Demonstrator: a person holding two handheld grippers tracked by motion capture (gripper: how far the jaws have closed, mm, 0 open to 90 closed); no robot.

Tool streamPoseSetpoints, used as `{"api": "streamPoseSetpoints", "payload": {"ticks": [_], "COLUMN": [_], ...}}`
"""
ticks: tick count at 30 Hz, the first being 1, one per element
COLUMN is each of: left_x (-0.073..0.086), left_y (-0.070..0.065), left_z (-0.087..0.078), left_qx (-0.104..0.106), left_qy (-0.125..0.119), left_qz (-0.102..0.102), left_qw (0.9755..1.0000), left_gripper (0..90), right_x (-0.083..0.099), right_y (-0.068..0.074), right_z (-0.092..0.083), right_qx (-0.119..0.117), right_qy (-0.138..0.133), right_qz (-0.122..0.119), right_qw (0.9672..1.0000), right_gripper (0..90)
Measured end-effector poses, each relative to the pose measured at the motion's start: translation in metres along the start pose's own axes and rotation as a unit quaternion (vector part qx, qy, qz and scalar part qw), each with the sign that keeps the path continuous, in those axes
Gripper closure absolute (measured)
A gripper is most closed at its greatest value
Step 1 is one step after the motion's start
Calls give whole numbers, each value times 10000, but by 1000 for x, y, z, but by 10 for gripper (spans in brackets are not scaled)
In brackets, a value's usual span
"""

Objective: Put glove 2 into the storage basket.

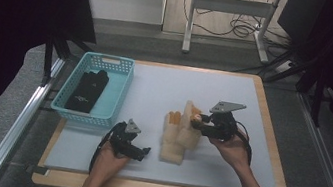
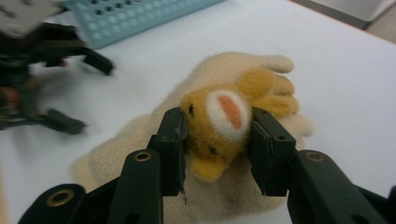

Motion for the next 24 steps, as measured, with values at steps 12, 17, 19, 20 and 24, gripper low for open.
{"api": "streamPoseSetpoints", "payload": {"ticks": [12, 17, 19, 20, 24], "left_x": [0, 0, 0, 0, 0], "left_y": [0, 0, 0, 0, 0], "left_z": [0, 0, 0, 0, 0], "left_qx": [0, 2, 1, 0, 1], "left_qy": [-9, -11, -11, -10, -11], "left_qz": [11, 7, 9, 3, 10], "left_qw": [10000, 10000, 10000, 10000, 10000], "left_gripper": [13, 13, 13, 13, 13], "right_x": [-3, 8, 11, 13, 15], "right_y": [37, 41, 42, 43, 41], "right_z": [48, 66, 68, 68, 68], "right_qx": [-371, -311, -357, -365, -423], "right_qy": [518, 789, 886, 925, 906], "right_qz": [-236, -200, -179, -180, -128], "right_qw": [9977, 9962, 9953, 9949, 9949], "right_gripper": [577, 559, 547, 540, 469]}}
Point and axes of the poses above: each handheld gripper's, and its own axes: z roughly forward along the jaws, x roughly out of its underside, y roughly to its left, the point moved 3 cm from there along z, roughly forward along the jaws, and after that the axes turned 1 degree about y, right-handed, at the moved point
